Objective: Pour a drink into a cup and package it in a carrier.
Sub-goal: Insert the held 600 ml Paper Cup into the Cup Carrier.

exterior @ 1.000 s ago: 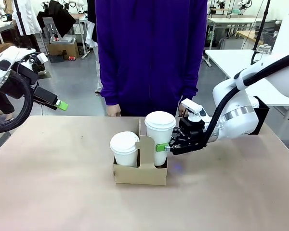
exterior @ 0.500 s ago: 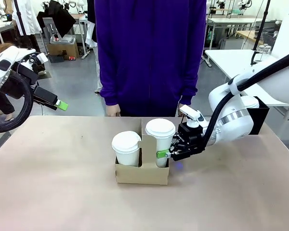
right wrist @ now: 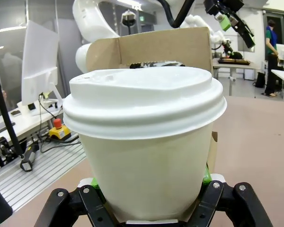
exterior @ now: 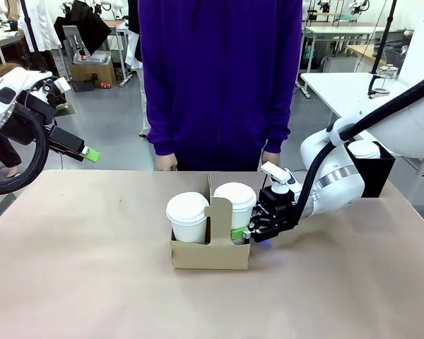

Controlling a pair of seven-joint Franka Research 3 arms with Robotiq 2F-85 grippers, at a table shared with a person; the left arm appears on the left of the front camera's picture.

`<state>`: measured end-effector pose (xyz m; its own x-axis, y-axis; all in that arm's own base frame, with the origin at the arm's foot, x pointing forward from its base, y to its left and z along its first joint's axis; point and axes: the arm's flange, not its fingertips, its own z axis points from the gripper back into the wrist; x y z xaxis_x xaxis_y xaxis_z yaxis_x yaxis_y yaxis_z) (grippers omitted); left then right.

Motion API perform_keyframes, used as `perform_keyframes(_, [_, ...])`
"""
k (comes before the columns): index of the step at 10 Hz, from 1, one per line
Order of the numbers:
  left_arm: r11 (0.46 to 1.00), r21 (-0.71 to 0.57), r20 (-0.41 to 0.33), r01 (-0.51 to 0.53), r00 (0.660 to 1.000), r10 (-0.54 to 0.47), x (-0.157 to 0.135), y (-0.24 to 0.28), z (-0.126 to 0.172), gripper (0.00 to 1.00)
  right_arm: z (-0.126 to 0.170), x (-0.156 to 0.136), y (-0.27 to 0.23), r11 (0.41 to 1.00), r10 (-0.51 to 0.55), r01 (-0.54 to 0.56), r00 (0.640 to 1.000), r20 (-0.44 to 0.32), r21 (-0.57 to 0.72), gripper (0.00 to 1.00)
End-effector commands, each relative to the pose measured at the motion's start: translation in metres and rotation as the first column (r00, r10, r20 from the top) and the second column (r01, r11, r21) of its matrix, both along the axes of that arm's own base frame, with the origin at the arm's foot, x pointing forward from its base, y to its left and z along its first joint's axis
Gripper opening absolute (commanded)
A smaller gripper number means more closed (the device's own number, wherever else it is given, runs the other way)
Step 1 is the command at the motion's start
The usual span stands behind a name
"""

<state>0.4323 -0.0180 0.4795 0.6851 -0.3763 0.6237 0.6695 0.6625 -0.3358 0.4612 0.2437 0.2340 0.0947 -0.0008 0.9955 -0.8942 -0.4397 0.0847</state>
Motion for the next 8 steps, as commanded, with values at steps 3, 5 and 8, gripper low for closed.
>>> perform_keyframes(3, [1.0, -0.014, -0.002, -0.001, 1.0, 0.001, 0.0, -0.001, 0.002, 1.0, 0.012, 0.004, -0.005, 0.999, 0.033, -0.033, 0.997, 0.065, 0.002, 1.0])
perform_keyframes(5, [1.0, -0.014, -0.002, -0.001, 1.0, 0.001, 0.0, -0.001, 0.002, 1.0, 0.02, 0.006, -0.009, 0.999, 0.029, -0.026, 0.996, 0.09, -0.028, 1.0])
perform_keyframes(8, [1.0, -0.014, -0.002, -0.001, 1.0, 0.001, 0.0, -0.001, 0.002, 1.0, 0.034, 0.01, -0.02, 0.997, 0.014, -0.004, 0.99, 0.14, -0.073, 1.0])
